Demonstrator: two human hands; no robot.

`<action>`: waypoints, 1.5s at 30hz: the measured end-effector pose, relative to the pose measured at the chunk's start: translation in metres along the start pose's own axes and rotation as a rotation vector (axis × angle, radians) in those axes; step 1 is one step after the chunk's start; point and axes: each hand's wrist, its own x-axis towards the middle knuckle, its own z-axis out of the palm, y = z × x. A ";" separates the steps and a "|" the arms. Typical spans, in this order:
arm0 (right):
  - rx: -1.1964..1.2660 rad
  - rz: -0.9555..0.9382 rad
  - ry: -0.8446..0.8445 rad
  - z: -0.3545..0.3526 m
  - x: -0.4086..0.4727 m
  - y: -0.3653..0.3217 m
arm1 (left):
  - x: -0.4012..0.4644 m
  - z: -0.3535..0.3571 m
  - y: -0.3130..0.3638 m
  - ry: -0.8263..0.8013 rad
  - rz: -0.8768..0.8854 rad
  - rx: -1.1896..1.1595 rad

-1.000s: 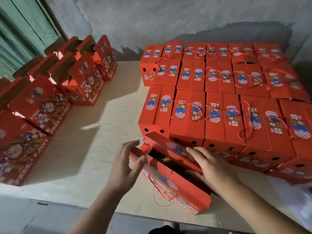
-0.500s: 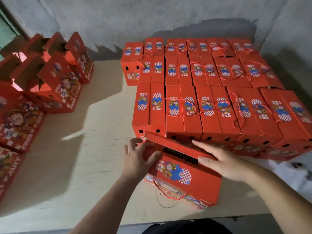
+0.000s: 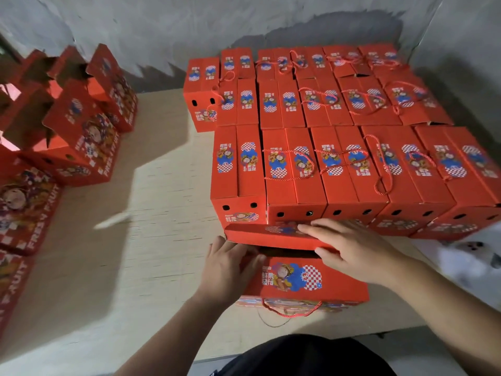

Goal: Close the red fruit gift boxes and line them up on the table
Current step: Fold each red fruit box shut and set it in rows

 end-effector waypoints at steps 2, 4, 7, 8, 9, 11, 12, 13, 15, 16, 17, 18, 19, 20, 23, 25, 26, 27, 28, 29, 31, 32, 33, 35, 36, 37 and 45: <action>-0.030 -0.004 0.005 0.003 0.002 0.002 | -0.001 0.002 0.001 -0.071 -0.065 0.063; -0.059 -0.009 0.015 0.007 0.001 0.004 | -0.001 0.005 0.008 -0.081 -0.176 0.143; -0.087 -0.020 0.028 0.012 -0.003 0.003 | 0.000 0.009 0.018 0.006 -0.382 0.162; -0.105 -0.016 0.042 0.013 -0.005 0.002 | -0.002 0.010 0.018 0.040 -0.416 0.122; -0.132 -0.006 0.067 0.015 -0.006 0.001 | -0.004 0.011 0.016 0.075 -0.452 0.034; -0.178 0.041 0.137 0.020 -0.009 -0.003 | -0.009 0.010 0.006 0.107 -0.578 -0.341; -0.174 0.081 0.177 0.023 -0.012 -0.005 | -0.010 0.008 0.003 0.090 -0.637 -0.591; -0.161 0.120 0.219 0.025 -0.016 -0.007 | -0.011 0.006 0.002 0.038 -0.652 -0.776; -0.143 0.155 0.266 0.028 -0.020 -0.012 | -0.011 0.001 -0.001 -0.061 -0.477 -0.779; -0.138 0.157 0.260 0.028 -0.020 -0.013 | -0.009 -0.001 -0.004 -0.085 -0.367 -0.667; -0.135 0.160 0.243 0.026 -0.018 -0.014 | -0.005 -0.003 -0.008 -0.095 -0.283 -0.549; -0.134 0.166 0.224 0.025 -0.015 -0.015 | 0.001 -0.005 -0.012 -0.102 -0.243 -0.481; -0.138 0.178 0.209 0.025 -0.012 -0.016 | 0.006 -0.008 -0.014 -0.115 -0.235 -0.446; -0.145 0.194 0.197 0.024 -0.010 -0.017 | 0.010 -0.012 -0.015 -0.130 -0.225 -0.373; -0.186 0.209 0.174 0.021 -0.007 -0.016 | 0.017 -0.024 -0.026 -0.197 -0.121 -0.202; -0.223 0.193 0.147 0.018 -0.008 -0.014 | 0.020 -0.028 -0.029 -0.235 -0.088 -0.257; -0.238 0.185 0.135 0.016 -0.008 -0.012 | 0.022 -0.029 -0.030 -0.221 -0.075 -0.251; -0.250 0.179 0.124 0.015 -0.007 -0.011 | 0.025 -0.030 -0.030 -0.209 -0.060 -0.215; -0.260 0.177 0.114 0.014 -0.007 -0.010 | 0.029 -0.031 -0.029 -0.213 -0.043 -0.170; -0.275 0.174 0.103 0.013 -0.006 -0.008 | 0.033 -0.033 -0.028 -0.230 -0.019 -0.109; -0.326 0.158 0.075 0.012 -0.005 -0.004 | 0.038 -0.037 -0.028 -0.257 0.073 0.078; -0.344 0.150 0.054 0.012 -0.005 -0.002 | 0.039 -0.039 -0.029 -0.269 0.121 0.167; -0.346 0.144 0.029 0.012 -0.005 0.000 | 0.040 -0.041 -0.029 -0.279 0.165 0.241; -0.295 0.132 -0.031 0.013 -0.002 0.000 | 0.041 -0.043 -0.028 -0.278 0.254 0.377; -0.246 0.124 -0.068 0.014 -0.001 0.001 | 0.041 -0.042 -0.027 -0.277 0.295 0.438; -0.209 0.115 -0.102 0.015 -0.001 0.001 | 0.042 -0.042 -0.026 -0.293 0.324 0.481; -0.357 0.029 -0.119 0.007 0.001 0.001 | 0.055 -0.045 -0.021 -0.471 0.433 0.565</action>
